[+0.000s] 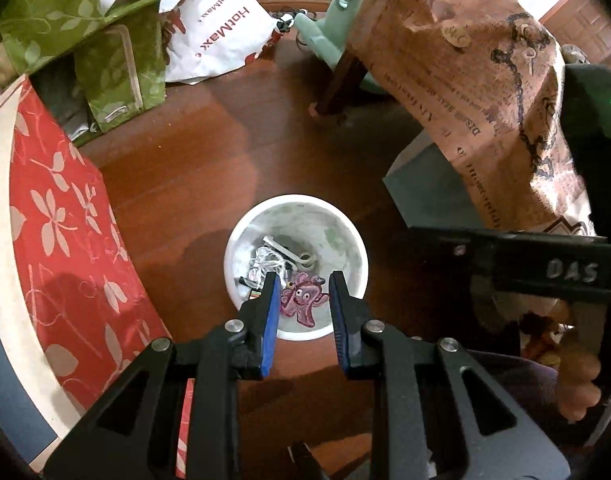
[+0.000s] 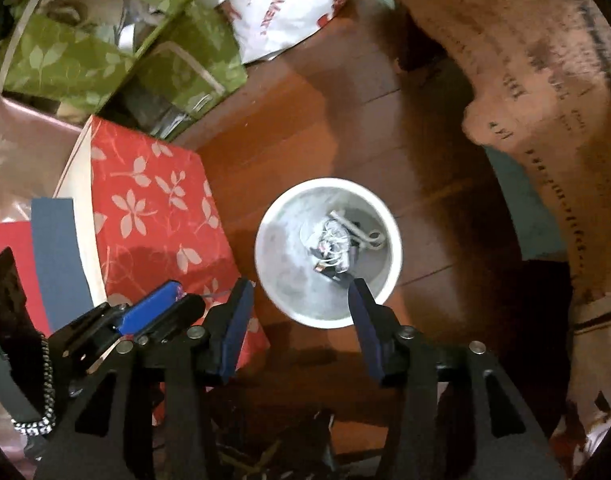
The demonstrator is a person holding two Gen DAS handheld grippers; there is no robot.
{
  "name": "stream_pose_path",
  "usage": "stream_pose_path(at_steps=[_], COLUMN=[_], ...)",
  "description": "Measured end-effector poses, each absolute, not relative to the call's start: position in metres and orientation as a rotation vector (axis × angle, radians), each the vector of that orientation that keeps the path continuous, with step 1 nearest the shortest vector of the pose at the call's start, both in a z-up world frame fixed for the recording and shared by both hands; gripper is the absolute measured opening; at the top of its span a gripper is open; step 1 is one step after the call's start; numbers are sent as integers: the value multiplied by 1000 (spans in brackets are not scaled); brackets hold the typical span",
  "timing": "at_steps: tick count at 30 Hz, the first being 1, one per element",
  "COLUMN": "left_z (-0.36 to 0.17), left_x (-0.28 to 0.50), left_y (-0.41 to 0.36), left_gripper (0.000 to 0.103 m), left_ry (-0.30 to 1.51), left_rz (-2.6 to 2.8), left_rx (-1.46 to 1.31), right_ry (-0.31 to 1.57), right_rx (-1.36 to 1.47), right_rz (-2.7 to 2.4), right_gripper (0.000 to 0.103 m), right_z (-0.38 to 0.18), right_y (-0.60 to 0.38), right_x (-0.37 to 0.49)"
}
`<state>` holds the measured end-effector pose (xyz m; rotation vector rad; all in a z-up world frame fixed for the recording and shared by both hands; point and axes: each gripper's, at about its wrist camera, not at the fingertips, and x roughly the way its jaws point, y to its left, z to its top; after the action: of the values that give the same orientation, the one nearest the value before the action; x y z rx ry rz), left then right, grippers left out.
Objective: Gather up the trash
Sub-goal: 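Open left tool over the bin while right tool releases the earphone cable, then move both empty tools back toward the items on the bed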
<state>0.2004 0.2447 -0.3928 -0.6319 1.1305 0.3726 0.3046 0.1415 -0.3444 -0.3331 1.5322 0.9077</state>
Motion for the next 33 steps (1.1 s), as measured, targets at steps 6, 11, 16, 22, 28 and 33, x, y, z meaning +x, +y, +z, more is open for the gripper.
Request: stream_pose_path(at_steps=[6,11,16,22,28,33], left_z=[-393,-385,-359,-309,-256,-215], left_x=[213,213,208,206,213,230], left_y=[240,235,227,208,186,157], left_gripper=[28,36,37,37,42,44], left_ry=[1172,1185,1153,1082,995,931], left_rz=[385,408,420,420,393,351], left_rx=[-598,-575,-528,-453,-381,-324], right_ry=[1462,1415,1350,1275,1169,1067], right_rx=[-345,-354,-358,-319,-277,-249], right_rz=[897,915,937,947,929,901], right_gripper=[46,46,46,46,46,46], right_z=[-325,-310,-287,-254,-212,-176], right_y=[129,121,108,84,52,17], right_x=[311,308,301,301,305,310])
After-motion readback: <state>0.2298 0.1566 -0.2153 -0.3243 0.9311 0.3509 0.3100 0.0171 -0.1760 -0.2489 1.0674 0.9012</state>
